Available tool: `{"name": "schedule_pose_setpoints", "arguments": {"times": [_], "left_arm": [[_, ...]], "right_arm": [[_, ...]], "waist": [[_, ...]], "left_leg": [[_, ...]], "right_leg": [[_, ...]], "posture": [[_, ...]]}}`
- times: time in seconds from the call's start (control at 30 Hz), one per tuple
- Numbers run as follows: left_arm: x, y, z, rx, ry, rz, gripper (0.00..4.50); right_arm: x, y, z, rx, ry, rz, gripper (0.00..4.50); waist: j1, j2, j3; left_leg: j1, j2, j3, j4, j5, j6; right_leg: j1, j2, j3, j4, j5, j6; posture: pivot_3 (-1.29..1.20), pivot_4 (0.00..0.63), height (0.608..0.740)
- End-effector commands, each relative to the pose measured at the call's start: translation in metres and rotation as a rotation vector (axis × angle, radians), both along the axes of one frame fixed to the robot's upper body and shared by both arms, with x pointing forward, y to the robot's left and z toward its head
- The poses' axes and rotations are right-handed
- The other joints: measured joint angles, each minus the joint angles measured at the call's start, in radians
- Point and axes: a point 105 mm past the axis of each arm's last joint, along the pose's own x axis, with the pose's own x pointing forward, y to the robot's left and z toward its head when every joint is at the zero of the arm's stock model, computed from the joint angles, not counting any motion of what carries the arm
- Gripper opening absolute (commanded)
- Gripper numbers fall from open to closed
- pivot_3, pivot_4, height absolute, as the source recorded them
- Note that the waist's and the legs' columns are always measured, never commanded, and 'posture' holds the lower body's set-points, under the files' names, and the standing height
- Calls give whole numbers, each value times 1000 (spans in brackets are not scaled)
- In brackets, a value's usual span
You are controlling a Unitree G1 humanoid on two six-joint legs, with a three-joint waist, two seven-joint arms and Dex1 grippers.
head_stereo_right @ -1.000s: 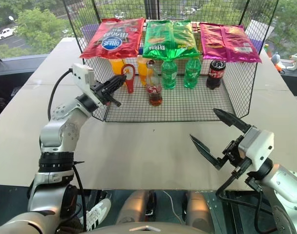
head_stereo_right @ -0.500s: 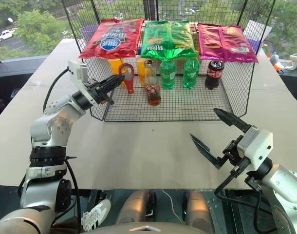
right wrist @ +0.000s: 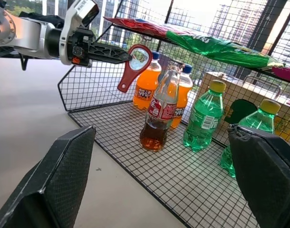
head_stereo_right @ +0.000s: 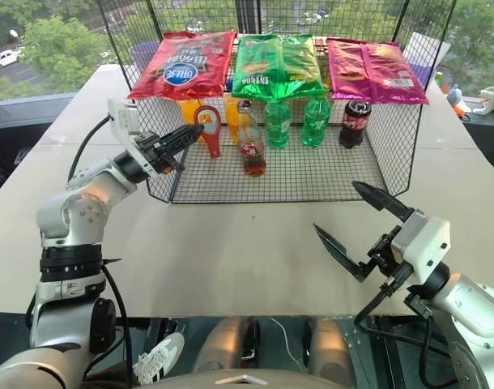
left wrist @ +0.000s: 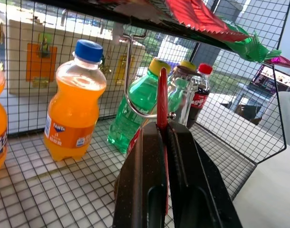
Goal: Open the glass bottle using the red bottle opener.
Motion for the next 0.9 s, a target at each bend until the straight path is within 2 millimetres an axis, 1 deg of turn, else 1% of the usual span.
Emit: {"name": "schedule_pose_setpoints", "arguments": {"times": [0.03, 0.17, 0.27, 0.47, 0.53, 0.7, 0.8, 0.9], "left_arm": [[-4, 18, 10, 12, -38, 79, 33], [-8, 18, 13, 33, -65, 109, 33], [-12, 18, 17, 9, -79, 127, 33], [-19, 21, 15, 55, -108, 155, 33], [-22, 19, 15, 59, -114, 151, 33], [-36, 12, 10, 41, -144, 94, 33], [-41, 13, 3, 43, -139, 72, 33], [-43, 16, 5, 23, -164, 82, 33]], "right_arm": [[-4, 2, 8, 1, -47, 11, 4500], [-4, 2, 7, 3, -44, 11, 4500], [-3, 2, 6, 3, -43, 13, 4500], [-2, 3, 5, 6, -39, 22, 4500], [-2, 3, 5, 7, -37, 25, 4500], [1, 3, 2, 23, -2, 25, 4500], [4, 2, 1, 34, 20, 19, 4500], [4, 1, 0, 33, 28, 20, 4500]], "waist": [[0, 0, 0], [-4, -1, 1], [-2, -2, 1], [5, -4, 3], [6, -5, 3], [4, -5, 3], [4, -5, 3], [4, -5, 3]], "left_leg": [[0, 0, 0, 0, 0, 0], [0, 0, 2, -1, 0, 0], [0, 0, 2, -2, 0, 0], [-1, 0, 1, -2, -1, -2], [-3, 0, 0, -2, -1, -2], [-6, -1, -1, -3, -1, 1], [-9, -1, -1, -3, 0, 2], [-10, -1, -1, -3, 0, 2]], "right_leg": [[0, 0, 0, 0, 0, 0], [-1, 0, 2, 0, 0, 0], [-1, 0, 2, -1, 0, 0], [-1, 0, 1, -2, 0, 0], [-1, -1, 0, -4, 0, 0], [-2, 0, -1, -8, 0, 0], [-5, 0, -2, -8, 0, 0], [-6, 0, -1, -8, 0, 0]], "posture": [[0, 150, 740], [0, 150, 740], [0, 150, 740], [0, 150, 740], [0, 150, 740], [0, 150, 740], [0, 150, 740], [0, 150, 740]]}}
